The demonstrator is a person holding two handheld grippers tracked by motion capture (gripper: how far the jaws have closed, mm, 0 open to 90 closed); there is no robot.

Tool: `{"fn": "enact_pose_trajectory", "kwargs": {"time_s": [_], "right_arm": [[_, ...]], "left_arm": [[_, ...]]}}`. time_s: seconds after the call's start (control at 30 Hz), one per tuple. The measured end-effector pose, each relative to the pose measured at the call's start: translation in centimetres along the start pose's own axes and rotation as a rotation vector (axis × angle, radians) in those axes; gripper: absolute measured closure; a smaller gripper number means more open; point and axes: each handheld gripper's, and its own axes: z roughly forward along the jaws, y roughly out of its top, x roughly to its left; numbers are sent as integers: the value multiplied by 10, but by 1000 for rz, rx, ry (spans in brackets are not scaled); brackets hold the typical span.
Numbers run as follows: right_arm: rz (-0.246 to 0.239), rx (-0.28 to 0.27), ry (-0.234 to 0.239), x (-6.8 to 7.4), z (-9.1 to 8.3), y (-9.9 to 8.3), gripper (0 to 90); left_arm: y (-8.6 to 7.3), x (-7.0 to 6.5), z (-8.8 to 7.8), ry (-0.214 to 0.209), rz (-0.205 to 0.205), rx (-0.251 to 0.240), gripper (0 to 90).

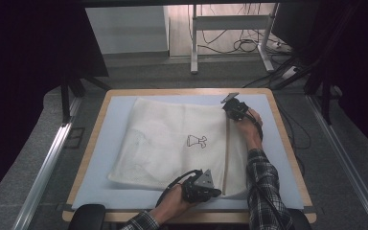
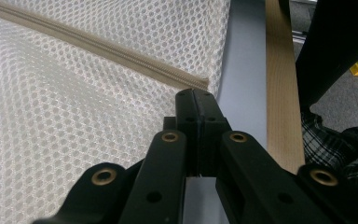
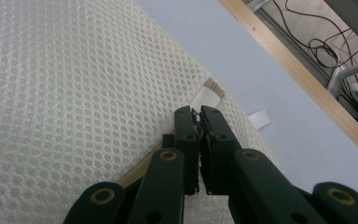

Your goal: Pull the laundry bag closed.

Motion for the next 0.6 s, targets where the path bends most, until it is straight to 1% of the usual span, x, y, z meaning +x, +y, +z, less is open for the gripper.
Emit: {"fn": "enact_pose_trajectory", "kwargs": {"time_s": [0.33, 0.4, 0.47, 0.6], "right_arm": [[38, 7, 7, -1, 3, 2, 849], [65, -2, 14, -3, 3, 1, 841], [110, -3, 28, -6, 3, 0, 841], [122, -2, 30, -4, 3, 0, 840]], "left_arm": [[0, 0, 0, 1, -5, -2, 900], [0, 0, 0, 0, -6, -2, 900], [0, 0, 0, 2, -3, -2, 900], [0, -1, 0, 6, 0, -3, 900]]}}
